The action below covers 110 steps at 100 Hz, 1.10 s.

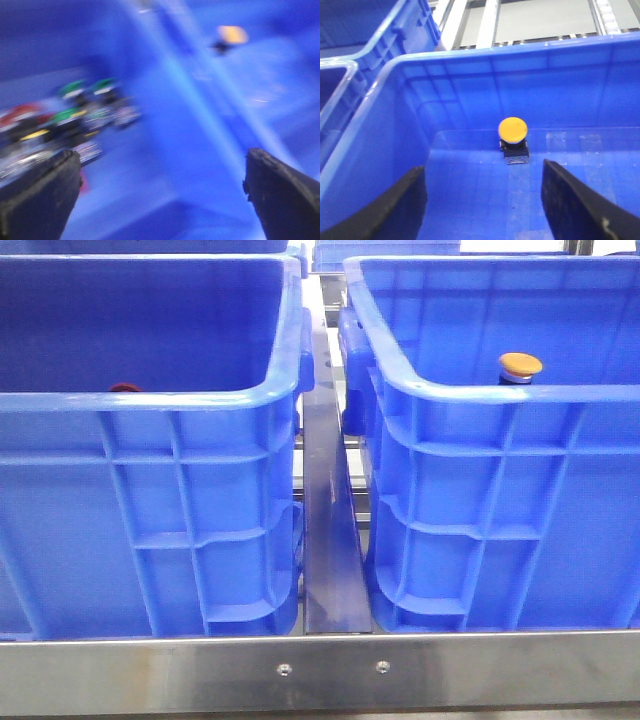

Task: Pick red and yellow buttons and place in box
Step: 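Lower the left gripper into the button crate and grasp a red button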

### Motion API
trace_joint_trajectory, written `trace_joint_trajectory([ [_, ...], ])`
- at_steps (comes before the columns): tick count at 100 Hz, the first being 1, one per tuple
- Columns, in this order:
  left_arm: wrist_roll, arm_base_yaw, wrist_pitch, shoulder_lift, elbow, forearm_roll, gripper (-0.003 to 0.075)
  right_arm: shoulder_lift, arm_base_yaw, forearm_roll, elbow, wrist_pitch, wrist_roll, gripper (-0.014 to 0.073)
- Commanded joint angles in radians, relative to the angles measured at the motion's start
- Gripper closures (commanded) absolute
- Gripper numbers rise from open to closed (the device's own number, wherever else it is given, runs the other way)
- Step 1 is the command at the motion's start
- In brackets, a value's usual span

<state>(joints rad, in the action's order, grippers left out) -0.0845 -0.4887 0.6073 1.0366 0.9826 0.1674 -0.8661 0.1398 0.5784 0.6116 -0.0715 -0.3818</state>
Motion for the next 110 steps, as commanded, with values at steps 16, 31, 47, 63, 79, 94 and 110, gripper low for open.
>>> trace_joint_trajectory([
  [16, -0.051, 0.175, 0.260, 0.173, 0.186, 0.004, 0.0101, 0.024, 0.001, -0.005, 0.026, 0.054, -0.009, 0.0089],
  [31, -0.052, 0.180, 0.352, 0.324, 0.295, -0.075, 0.0101, 0.024, 0.001, -0.005, 0.026, 0.059, -0.009, 0.0089],
  [47, -0.052, 0.180, 0.389, 0.468, 0.399, -0.143, 0.0101, 0.024, 0.001, -0.005, 0.026, 0.078, -0.009, 0.0089],
  [63, -0.052, 0.180, 0.394, 0.580, 0.475, -0.156, 0.0101, 0.024, 0.001, -0.005, 0.026, 0.085, -0.009, 0.0089],
  [79, -0.052, 0.180, 0.394, 0.665, 0.515, -0.175, 0.0101, 0.024, 0.001, -0.005, 0.026, 0.085, -0.009, 0.0089],
  [94, -0.052, 0.180, 0.357, 0.703, 0.519, -0.175, 0.0102, 0.024, 0.001, -0.005, 0.026, 0.085, -0.009, 0.0089],
  [110, -0.052, 0.180, 0.333, 0.727, 0.519, -0.175, 0.0103, 0.024, 0.001, -0.005, 0.026, 0.085, -0.009, 0.0089],
])
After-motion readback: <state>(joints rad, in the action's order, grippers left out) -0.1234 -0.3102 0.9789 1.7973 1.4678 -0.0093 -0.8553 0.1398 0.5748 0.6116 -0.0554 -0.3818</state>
